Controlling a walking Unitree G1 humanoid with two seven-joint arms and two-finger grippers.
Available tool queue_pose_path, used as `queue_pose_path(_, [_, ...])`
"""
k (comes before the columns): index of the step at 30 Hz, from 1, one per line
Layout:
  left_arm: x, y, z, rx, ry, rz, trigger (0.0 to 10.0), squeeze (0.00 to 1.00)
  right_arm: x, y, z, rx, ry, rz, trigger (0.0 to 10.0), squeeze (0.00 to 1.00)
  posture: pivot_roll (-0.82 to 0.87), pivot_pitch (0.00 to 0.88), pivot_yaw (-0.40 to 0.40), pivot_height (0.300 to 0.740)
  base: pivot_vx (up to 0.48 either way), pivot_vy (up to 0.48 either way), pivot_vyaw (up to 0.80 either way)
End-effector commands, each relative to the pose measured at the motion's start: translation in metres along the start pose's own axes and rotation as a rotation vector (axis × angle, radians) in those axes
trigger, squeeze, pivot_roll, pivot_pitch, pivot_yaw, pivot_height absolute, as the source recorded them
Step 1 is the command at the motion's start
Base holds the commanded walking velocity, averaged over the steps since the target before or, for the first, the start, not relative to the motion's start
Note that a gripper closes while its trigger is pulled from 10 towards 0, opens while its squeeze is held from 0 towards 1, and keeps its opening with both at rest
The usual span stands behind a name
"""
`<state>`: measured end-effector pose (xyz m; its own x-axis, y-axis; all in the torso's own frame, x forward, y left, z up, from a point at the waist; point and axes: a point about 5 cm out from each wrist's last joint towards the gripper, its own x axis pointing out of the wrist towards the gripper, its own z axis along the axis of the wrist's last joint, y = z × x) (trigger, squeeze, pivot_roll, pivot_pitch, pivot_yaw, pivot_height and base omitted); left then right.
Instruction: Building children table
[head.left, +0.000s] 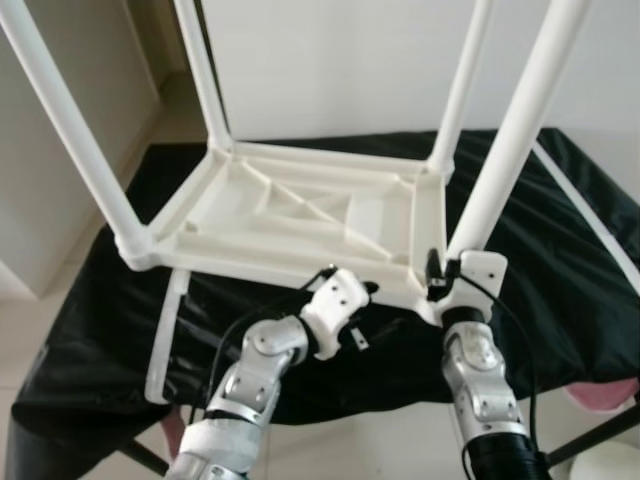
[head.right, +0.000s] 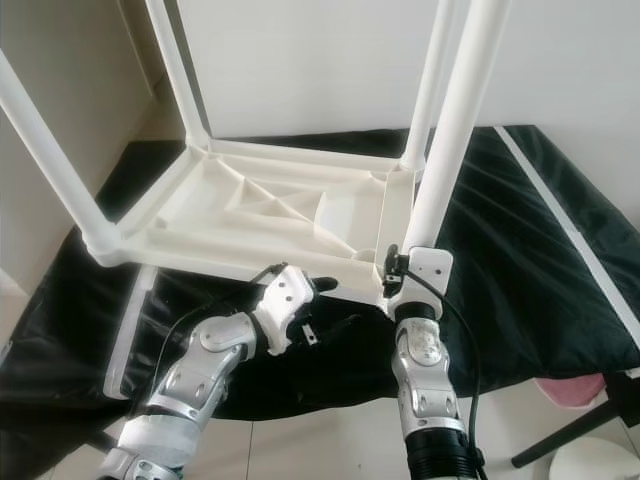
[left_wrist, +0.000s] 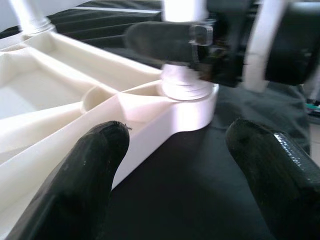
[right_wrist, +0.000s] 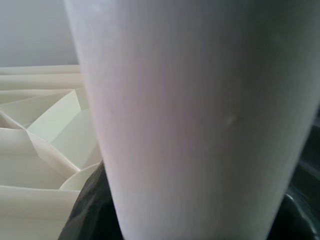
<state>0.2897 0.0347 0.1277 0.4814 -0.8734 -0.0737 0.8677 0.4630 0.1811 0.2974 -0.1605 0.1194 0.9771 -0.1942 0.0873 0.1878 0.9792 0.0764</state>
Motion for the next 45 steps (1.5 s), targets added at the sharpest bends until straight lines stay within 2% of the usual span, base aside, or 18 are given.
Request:
queue_pose_path(1, [-0.002, 0.018, -0.001, -0.045, 0.018, 0.250, 10.0, 0.00, -0.006, -0.013, -0.017, 0.004, 0.097, -0.082, 10.0, 0.00, -0.11, 0.000, 0.011, 0.740, 0.000, 0.000, 0.00])
queue_pose_path(4, [-0.002, 0.020, -0.001, -0.055, 0.019, 0.257, 10.0, 0.00, -0.006, -0.013, -0.016, -0.010, 0.093, -0.085, 10.0, 0.00, -0.11, 0.000, 0.011, 0.740, 0.000, 0.000, 0.00])
queue_pose_path(7, [-0.003, 0.018, 0.006, 0.029, -0.030, 0.243, 10.0, 0.00, -0.003, -0.015, -0.014, -0.014, 0.082, -0.083, 10.0, 0.00, -0.10, 0.000, 0.003, 0.740, 0.000, 0.000, 0.00])
queue_pose_path(8, [-0.003, 0.018, 0.006, 0.029, -0.030, 0.243, 10.0, 0.00, -0.003, -0.015, -0.014, -0.014, 0.082, -0.083, 10.0, 0.00, -0.10, 0.000, 0.003, 0.740, 0.000, 0.000, 0.00])
queue_pose_path(9, [-0.003, 0.016, 0.009, 0.034, -0.045, 0.224, 10.0, 0.00, -0.002, -0.012, -0.009, 0.002, 0.061, -0.060, 10.0, 1.00, -0.10, 0.000, 0.000, 0.740, 0.000, 0.000, 0.00])
queue_pose_path(17, [-0.005, 0.018, 0.013, 0.019, -0.035, 0.242, 10.0, 0.00, -0.001, -0.006, 0.003, 0.010, -0.005, 0.030, 10.0, 1.00, -0.09, 0.000, -0.006, 0.740, 0.000, 0.000, 0.00])
queue_pose_path(19, [-0.005, 0.018, 0.014, 0.020, -0.034, 0.242, 10.0, 0.00, 0.000, -0.010, 0.005, 0.005, -0.013, 0.063, 10.0, 1.00, -0.08, 0.000, -0.006, 0.740, 0.000, 0.000, 0.00])
queue_pose_path(21, [-0.006, 0.016, 0.017, 0.052, -0.044, 0.231, 10.0, 0.00, 0.002, -0.024, 0.008, -0.013, -0.028, 0.128, 10.0, 1.00, -0.08, 0.000, -0.009, 0.740, 0.000, 0.000, 0.00])
queue_pose_path(23, [-0.006, 0.016, 0.018, 0.062, -0.049, 0.227, 10.0, 0.00, 0.002, -0.029, 0.008, -0.022, -0.028, 0.164, 10.0, 1.00, -0.08, 0.000, -0.010, 0.740, 0.000, 0.000, 0.00])
queue_pose_path(24, [-0.006, 0.016, 0.019, 0.079, -0.055, 0.228, 10.0, 0.00, 0.002, -0.033, 0.008, -0.033, -0.025, 0.203, 10.0, 0.89, -0.08, 0.000, -0.010, 0.740, 0.000, 0.000, 0.00])
queue_pose_path(25, [-0.006, 0.016, 0.019, 0.079, -0.055, 0.228, 10.0, 0.00, 0.002, -0.033, 0.008, -0.033, -0.025, 0.203, 10.0, 0.89, -0.08, 0.000, -0.010, 0.740, 0.000, 0.000, 0.00])
queue_pose_path(26, [-0.007, 0.017, 0.019, 0.085, -0.051, 0.236, 10.0, 0.00, 0.003, -0.037, 0.008, -0.041, -0.009, 0.269, 10.0, 0.00, -0.07, 0.000, -0.012, 0.740, 0.000, 0.000, 0.00])
queue_pose_path(30, [-0.008, 0.021, 0.019, 0.080, -0.040, 0.261, 10.0, 0.00, 0.006, -0.048, 0.011, -0.079, 0.040, 0.498, 10.0, 0.00, -0.08, 0.000, -0.002, 0.740, 0.000, 0.000, 0.00])
queue_pose_path(33, [-0.008, 0.021, 0.020, 0.088, -0.039, 0.259, 10.0, 0.00, 0.005, -0.048, 0.012, -0.094, 0.062, 0.572, 10.0, 0.00, -0.08, 0.000, 0.007, 0.740, 0.000, 0.000, 0.00])
queue_pose_path(35, [-0.007, 0.020, 0.021, 0.100, -0.033, 0.247, 10.0, 0.00, 0.006, -0.046, 0.011, -0.148, 0.092, 0.666, 10.0, 0.00, -0.08, 0.000, 0.017, 0.740, 0.000, 0.000, 0.00])
queue_pose_path(41, [-0.006, 0.023, 0.022, 0.128, -0.018, 0.245, 10.0, 0.00, 0.012, -0.040, 0.011, -0.198, 0.128, 0.815, 10.0, 0.00, -0.08, 0.000, 0.032, 0.740, 0.000, 0.000, 0.00])
queue_pose_path(45, [-0.006, 0.025, 0.023, 0.137, -0.019, 0.243, 10.0, 0.00, 0.020, -0.033, 0.013, -0.217, 0.113, 0.832, 10.0, 0.00, -0.07, 0.000, 0.036, 0.740, 0.000, 0.000, 0.00])
